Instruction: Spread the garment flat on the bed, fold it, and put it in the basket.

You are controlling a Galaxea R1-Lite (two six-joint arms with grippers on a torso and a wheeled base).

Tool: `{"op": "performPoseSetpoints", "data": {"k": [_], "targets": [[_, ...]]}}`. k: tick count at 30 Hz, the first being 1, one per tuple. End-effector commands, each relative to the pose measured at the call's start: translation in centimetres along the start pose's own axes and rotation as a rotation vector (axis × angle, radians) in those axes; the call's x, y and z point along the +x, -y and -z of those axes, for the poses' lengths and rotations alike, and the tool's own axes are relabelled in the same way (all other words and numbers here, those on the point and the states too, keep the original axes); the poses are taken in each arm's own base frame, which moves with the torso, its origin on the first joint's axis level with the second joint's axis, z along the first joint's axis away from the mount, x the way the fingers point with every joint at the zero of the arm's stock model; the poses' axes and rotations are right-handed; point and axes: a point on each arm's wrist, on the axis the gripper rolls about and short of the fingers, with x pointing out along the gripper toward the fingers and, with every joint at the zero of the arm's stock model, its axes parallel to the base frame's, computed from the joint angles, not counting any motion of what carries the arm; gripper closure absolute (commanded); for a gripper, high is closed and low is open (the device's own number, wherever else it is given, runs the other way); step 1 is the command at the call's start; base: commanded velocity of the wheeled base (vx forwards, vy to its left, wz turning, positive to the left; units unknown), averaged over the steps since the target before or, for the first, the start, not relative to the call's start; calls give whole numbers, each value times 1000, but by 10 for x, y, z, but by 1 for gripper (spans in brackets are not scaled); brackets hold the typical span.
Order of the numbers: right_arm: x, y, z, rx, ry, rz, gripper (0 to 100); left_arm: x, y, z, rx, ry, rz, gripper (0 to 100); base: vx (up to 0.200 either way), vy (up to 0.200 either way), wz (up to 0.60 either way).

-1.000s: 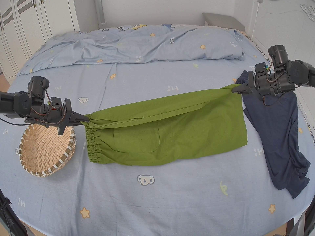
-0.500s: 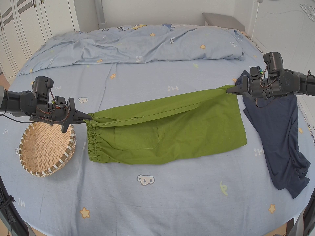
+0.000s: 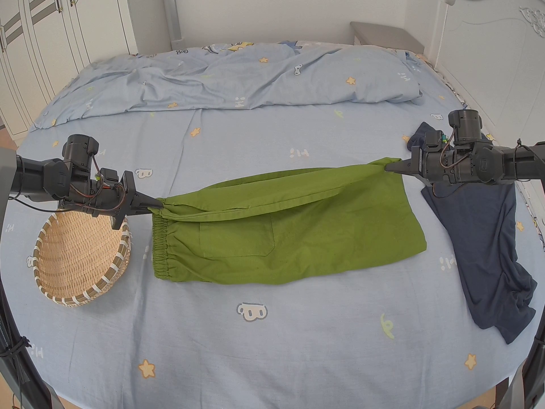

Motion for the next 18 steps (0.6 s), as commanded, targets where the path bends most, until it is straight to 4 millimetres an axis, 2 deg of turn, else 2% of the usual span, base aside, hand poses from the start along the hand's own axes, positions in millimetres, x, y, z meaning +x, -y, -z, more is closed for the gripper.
{"op": "performPoseSetpoints", "data": {"k": [1,9,14,18], "targets": [[7,4,6,8,-11,-1,0,3,-3,-1,-4,-4,-2,0,0,0,0],[8,2,9,10,-19,-6,0,6,0,0,11,-3,7,0,0,0,0],[2,4,16,18,-18,2,0,3,4,2,14,-4,12,0,0,0,0],[-8,-1,24,27,-20,2,0,-3,18,8,35,-2,31,0,0,0,0]]}}
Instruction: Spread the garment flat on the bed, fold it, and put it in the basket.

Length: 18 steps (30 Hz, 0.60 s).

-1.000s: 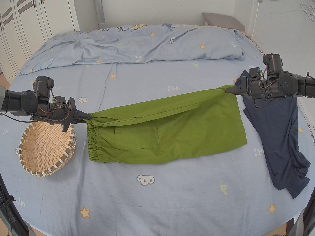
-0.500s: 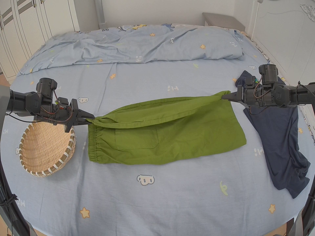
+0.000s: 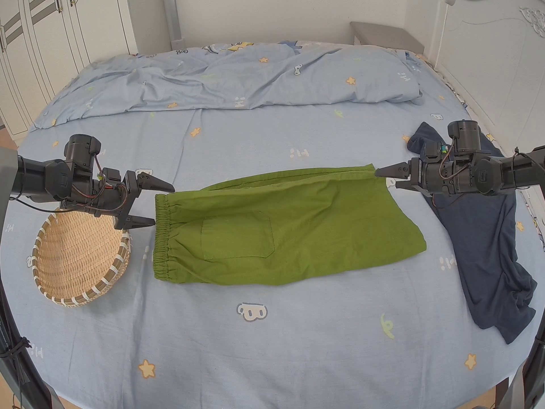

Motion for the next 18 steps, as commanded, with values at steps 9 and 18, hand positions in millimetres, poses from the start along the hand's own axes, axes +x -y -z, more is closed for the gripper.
{"op": "performPoseSetpoints", "data": {"k": [9,18], "targets": [[-39,-16,39,59,10,-41,0,-14,34,21,56,-7,43,0,0,0,0],[-60,-23,38,72,77,-71,0,40,32,19,86,-30,99,0,0,0,0]]}}
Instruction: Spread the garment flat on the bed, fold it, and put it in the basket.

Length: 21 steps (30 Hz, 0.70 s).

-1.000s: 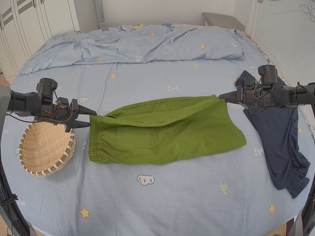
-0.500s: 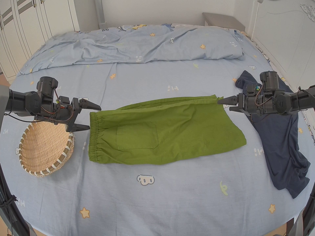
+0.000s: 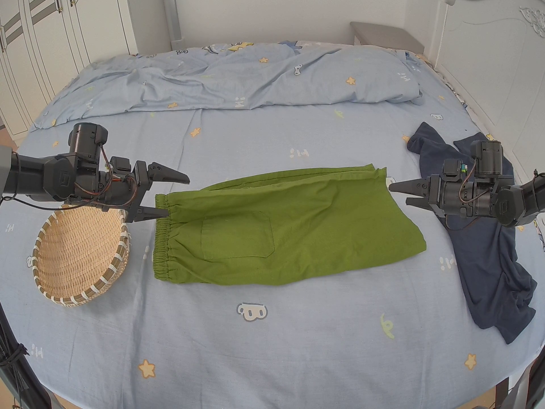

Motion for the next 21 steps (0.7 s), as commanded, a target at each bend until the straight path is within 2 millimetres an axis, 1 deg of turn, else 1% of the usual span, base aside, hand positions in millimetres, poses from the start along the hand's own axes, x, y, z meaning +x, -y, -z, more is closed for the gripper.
{"op": "performPoseSetpoints", "data": {"k": [1,3,6,8,9,14,15,16,20,21], "targets": [[-21,-15,-4,-5,39,-10,0,39,-7,0,-1,-19,33,0,0,0,0],[-24,-18,-5,-10,44,-12,0,61,-1,-1,5,7,40,0,0,0,0],[-26,-21,-3,-13,44,-14,0,86,-6,-8,18,81,-17,0,0,0,0],[-27,-23,-2,-18,44,-16,0,96,-4,-13,22,121,-40,0,0,0,0],[-28,-24,-2,-21,44,-17,0,99,-3,-20,10,150,-43,0,0,0,0],[-31,-27,-3,-30,54,-21,0,101,0,-42,-64,230,-6,0,0,0,0],[-32,-28,-4,-34,59,-21,0,98,-2,-49,-76,255,4,0,0,0,0],[-33,-29,-4,-33,60,-21,0,96,-2,-52,-81,266,7,0,0,0,0],[-36,-31,-4,-39,67,-23,0,92,-2,-53,-92,268,8,0,0,0,0],[-36,-31,-4,-39,67,-23,0,88,3,-52,-91,266,12,0,0,0,0]]}}
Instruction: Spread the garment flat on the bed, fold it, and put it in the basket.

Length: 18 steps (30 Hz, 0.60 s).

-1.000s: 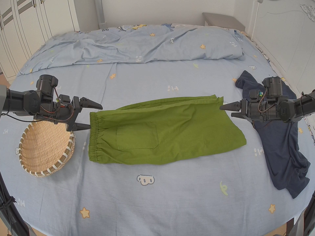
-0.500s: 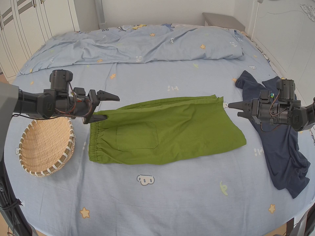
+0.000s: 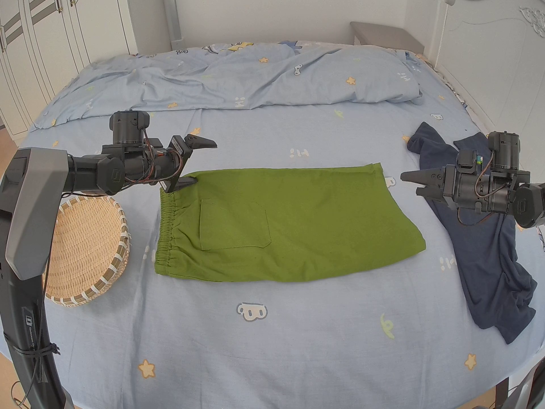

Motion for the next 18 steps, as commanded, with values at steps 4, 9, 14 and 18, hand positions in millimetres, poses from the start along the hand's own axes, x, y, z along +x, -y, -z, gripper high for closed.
{"op": "performPoseSetpoints", "data": {"k": [4,9,14,18], "targets": [[-7,-8,-3,-18,20,-6,0,-28,18,0,4,15,15,0,0,0,0],[-9,-12,-4,-24,22,-15,0,-67,35,13,16,18,25,0,0,0,0],[-10,-15,-4,-28,23,-19,0,-92,19,37,4,16,10,0,0,0,0],[-12,-17,-4,-31,21,-35,0,-102,-11,65,0,8,-17,0,0,0,0]]}}
